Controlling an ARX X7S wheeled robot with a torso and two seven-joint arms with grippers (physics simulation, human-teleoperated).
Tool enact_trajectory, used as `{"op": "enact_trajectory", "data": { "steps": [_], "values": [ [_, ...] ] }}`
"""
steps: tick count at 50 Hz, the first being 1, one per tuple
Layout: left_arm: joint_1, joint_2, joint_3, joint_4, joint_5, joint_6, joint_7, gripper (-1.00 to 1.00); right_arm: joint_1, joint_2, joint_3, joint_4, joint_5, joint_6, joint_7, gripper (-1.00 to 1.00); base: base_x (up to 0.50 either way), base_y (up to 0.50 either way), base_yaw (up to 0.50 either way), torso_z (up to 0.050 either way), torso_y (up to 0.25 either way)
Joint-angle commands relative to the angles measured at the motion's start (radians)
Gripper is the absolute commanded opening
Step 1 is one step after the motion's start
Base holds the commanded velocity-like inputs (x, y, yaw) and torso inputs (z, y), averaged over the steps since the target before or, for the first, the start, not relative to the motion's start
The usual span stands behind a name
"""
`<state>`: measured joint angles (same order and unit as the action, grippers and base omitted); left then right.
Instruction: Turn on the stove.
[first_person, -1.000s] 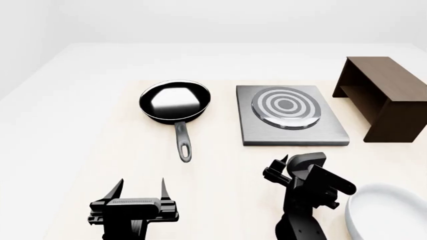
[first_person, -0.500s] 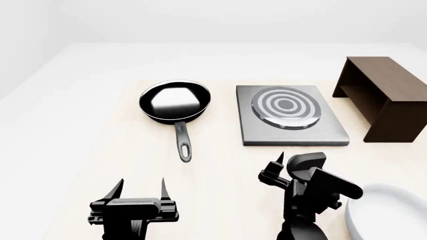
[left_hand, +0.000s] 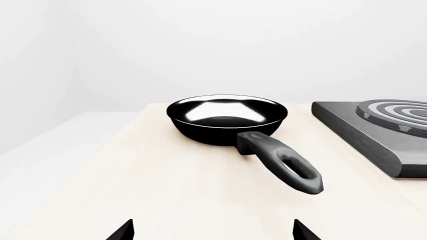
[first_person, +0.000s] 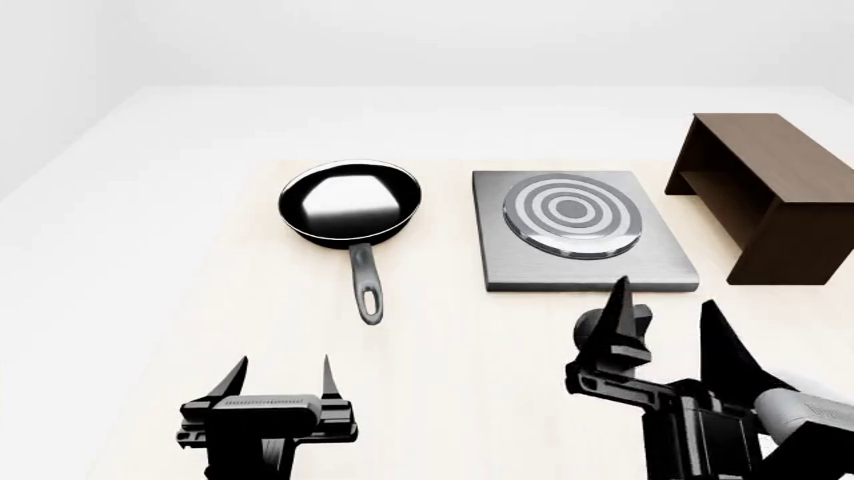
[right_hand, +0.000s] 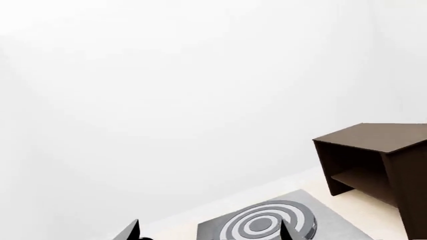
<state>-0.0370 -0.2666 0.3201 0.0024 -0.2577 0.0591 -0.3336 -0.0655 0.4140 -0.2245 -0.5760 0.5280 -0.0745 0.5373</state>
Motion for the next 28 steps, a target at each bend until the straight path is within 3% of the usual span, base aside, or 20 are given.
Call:
{"op": "enact_trajectory", "data": {
  "steps": [1, 7, 28],
  "values": [
    [-0.002, -0.003, 0.003, 0.0, -0.005, 0.001, -0.002, 1.0, -0.193, 0.068, 0.083, -0.221, -0.091, -0.155, -0.015, 1.0, 0.0, 0.0, 0.0, 0.0, 0.0],
    [0.0, -0.005, 0.005, 0.003, -0.007, 0.001, -0.004, 1.0, -0.319, 0.104, 0.159, -0.305, -0.066, -0.279, -0.042, 1.0, 0.0, 0.0, 0.0, 0.0, 0.0],
    [-0.005, -0.007, 0.01, -0.012, -0.014, 0.015, -0.002, 1.0, -0.338, 0.104, 0.154, -0.301, -0.047, -0.334, -0.064, 1.0, 0.0, 0.0, 0.0, 0.0, 0.0]
  ]
}}
